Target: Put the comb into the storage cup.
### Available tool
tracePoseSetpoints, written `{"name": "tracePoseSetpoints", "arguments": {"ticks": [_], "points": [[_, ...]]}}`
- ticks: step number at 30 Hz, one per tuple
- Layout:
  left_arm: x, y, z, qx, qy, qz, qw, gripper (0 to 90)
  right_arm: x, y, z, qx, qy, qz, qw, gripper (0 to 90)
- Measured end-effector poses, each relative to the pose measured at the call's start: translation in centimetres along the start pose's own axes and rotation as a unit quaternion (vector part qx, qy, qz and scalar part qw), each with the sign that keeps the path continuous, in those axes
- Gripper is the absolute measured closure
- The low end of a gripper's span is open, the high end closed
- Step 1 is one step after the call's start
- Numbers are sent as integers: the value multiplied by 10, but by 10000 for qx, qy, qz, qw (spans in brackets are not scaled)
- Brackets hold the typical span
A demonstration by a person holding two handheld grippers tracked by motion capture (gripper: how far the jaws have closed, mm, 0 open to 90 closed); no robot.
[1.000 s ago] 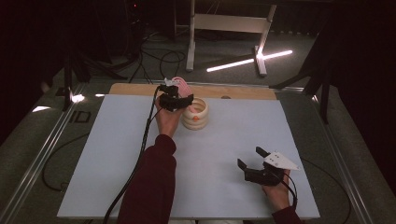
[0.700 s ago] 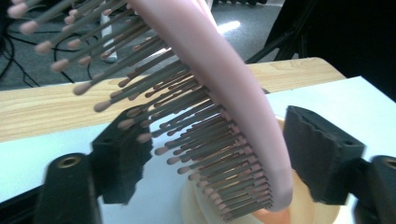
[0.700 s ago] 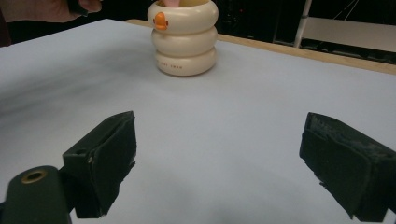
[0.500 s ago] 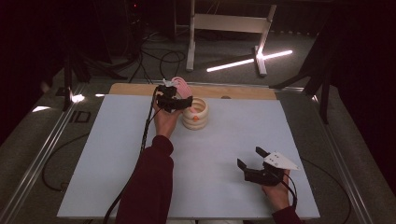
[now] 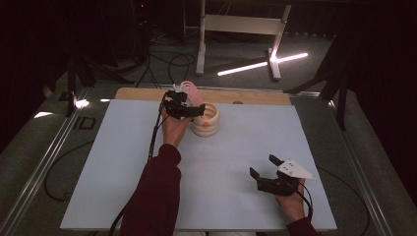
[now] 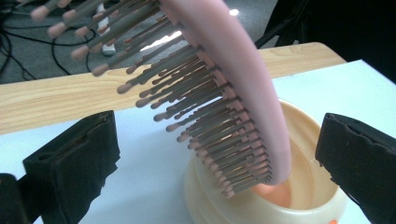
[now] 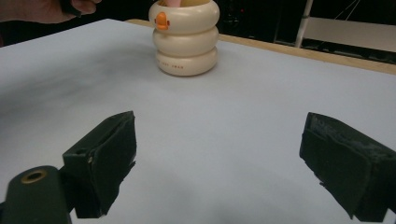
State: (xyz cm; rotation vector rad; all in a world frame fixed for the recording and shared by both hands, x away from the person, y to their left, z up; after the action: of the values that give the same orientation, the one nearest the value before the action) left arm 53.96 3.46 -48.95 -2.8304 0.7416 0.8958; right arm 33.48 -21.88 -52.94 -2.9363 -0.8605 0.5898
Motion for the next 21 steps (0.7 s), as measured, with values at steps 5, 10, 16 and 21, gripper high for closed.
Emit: {"name": "tracePoseSetpoints", "arguments": {"ticks": [5,10,16,21], "points": [[-4,-3,3,-3,58,-60,10000,0,0,0,0,1,1,-4,10000,109],[-11,-5,6,-49,125,-10,9999,0,1,-1,0,4,-1,-21,10000,109],[-20,-6,7,-4,164,55,9998,0,1,-2,1,-8,-12,-31,10000,109],[-27,-4,6,71,220,136,9996,0,2,-2,1,-14,-26,-30,10000,109]]}}
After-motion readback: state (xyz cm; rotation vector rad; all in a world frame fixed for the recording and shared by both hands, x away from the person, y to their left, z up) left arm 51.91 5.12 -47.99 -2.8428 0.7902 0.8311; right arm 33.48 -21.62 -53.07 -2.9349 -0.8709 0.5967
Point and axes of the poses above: each handheld gripper's, and its own axes: x roughly forward along the jaws, z roughly out of its underside, y roughly to its right, the point moved 9 cm from there along x, roughly forward along the jaws, and after that the axes turned 6 degrees about x, right-handed, at the moved point
